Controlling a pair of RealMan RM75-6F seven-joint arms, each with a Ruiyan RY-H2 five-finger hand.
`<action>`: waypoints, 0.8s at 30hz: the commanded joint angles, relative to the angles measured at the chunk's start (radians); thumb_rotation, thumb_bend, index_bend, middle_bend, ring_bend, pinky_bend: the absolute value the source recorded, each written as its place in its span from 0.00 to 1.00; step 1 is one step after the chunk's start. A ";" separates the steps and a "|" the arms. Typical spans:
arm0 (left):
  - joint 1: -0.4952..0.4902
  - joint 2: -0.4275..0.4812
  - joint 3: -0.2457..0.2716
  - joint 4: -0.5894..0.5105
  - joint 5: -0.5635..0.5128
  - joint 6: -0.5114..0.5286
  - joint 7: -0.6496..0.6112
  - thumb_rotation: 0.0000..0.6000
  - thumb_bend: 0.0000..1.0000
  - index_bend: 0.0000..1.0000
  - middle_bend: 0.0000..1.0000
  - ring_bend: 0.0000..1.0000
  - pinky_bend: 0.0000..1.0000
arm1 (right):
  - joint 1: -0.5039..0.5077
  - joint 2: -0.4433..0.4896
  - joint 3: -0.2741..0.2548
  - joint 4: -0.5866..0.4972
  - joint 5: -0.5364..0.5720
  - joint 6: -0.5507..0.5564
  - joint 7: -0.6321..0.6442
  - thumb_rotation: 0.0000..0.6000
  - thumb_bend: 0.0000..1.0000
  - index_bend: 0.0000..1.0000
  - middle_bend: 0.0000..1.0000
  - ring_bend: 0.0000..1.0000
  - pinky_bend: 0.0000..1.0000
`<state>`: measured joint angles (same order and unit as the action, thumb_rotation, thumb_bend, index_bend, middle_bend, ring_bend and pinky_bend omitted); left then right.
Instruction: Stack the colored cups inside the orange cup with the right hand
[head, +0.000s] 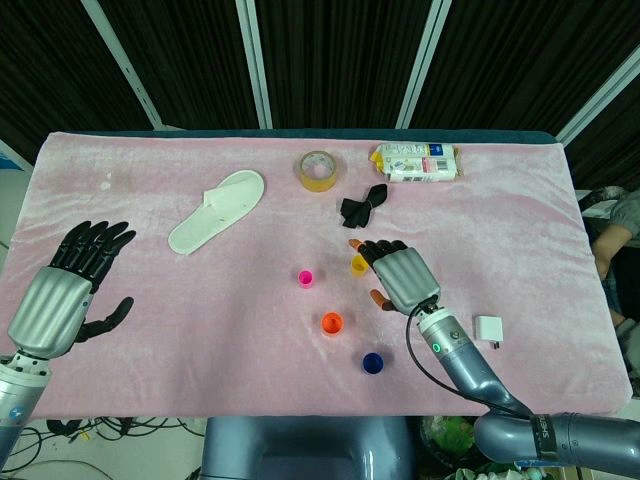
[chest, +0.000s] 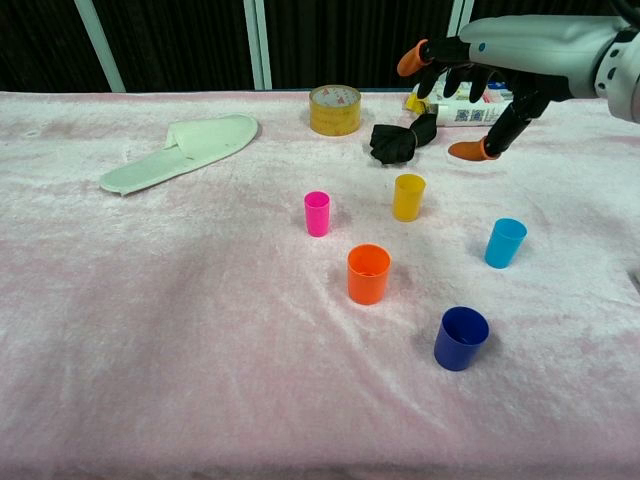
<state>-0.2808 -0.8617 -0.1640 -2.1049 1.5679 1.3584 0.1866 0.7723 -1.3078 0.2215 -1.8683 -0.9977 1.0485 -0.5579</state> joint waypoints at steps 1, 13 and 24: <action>-0.003 -0.016 0.003 0.007 -0.006 0.001 0.000 1.00 0.34 0.06 0.05 0.00 0.01 | -0.002 0.004 -0.005 -0.001 -0.004 0.005 0.002 1.00 0.26 0.13 0.19 0.22 0.26; -0.032 -0.060 0.002 0.022 -0.013 -0.017 0.050 1.00 0.34 0.06 0.05 0.00 0.01 | -0.012 0.035 -0.021 -0.011 -0.040 0.018 0.027 1.00 0.25 0.13 0.19 0.22 0.26; -0.005 -0.088 0.025 0.021 0.009 0.035 0.073 1.00 0.34 0.06 0.05 0.00 0.01 | -0.019 0.041 -0.032 -0.018 -0.025 0.034 0.020 1.00 0.25 0.13 0.19 0.22 0.26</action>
<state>-0.2947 -0.9460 -0.1450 -2.0841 1.5709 1.3830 0.2558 0.7533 -1.2666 0.1892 -1.8855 -1.0237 1.0818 -0.5382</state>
